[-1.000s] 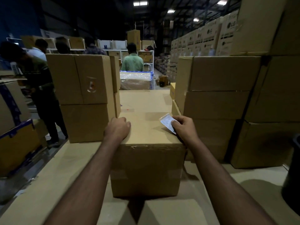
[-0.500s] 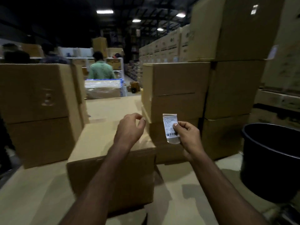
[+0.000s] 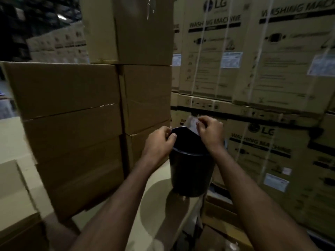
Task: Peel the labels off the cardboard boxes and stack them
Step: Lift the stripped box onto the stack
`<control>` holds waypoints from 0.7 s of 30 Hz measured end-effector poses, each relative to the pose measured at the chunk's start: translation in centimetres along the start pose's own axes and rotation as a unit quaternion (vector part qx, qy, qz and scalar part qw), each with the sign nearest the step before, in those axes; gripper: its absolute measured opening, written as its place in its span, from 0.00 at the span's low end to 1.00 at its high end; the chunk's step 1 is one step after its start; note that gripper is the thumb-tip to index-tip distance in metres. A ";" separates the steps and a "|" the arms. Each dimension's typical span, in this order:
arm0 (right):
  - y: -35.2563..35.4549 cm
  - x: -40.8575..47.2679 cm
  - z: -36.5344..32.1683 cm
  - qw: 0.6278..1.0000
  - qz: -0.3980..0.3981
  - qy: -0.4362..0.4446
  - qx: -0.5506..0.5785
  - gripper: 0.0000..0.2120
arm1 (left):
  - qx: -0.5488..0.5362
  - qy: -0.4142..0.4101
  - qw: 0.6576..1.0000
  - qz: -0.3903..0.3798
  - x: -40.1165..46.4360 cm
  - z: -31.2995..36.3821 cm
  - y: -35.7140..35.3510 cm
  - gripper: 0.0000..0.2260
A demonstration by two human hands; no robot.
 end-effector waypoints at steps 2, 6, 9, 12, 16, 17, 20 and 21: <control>-1.1 0.4 1.2 0.997 -0.050 0.001 -0.050 0.11 | 0.004 0.000 1.000 -0.006 0.7 0.1 -0.9 0.15; -0.7 -0.5 0.5 0.999 -0.022 0.016 -0.026 0.12 | 0.000 0.002 1.000 -0.002 0.5 -0.2 -0.9 0.14; -1.1 -1.6 -2.4 0.998 -0.027 0.050 0.019 0.11 | 0.002 0.005 1.000 0.015 -0.6 -0.4 1.0 0.15; -2.1 -3.2 -6.2 0.992 -0.050 0.091 0.071 0.10 | 0.003 0.001 0.999 0.044 -2.8 -0.1 4.2 0.16; -4.0 -7.5 -12.7 0.968 -0.093 0.158 0.168 0.08 | 0.014 0.005 0.995 0.100 -8.2 -0.4 10.1 0.16; -4.5 -8.9 -14.5 0.957 -0.110 0.178 0.201 0.08 | 0.021 0.009 0.993 0.118 -9.9 -0.6 11.7 0.16; -6.6 -13.7 -20.0 0.917 -0.163 0.227 0.283 0.08 | 0.062 0.026 0.980 0.186 -15.4 -1.4 16.8 0.15; -7.4 -15.4 -21.8 0.904 -0.179 0.240 0.305 0.09 | 0.078 0.038 0.974 0.208 -17.4 -1.9 18.5 0.15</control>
Point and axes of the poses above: each hand's wrist, its own x-axis towards the middle knuckle, its own y-axis out of the back of the hand, z = x × y, the point moved 8 cm from there along x, towards the middle knuckle, and after that the axes turned 5 degrees about -z, right-handed, at the moved point
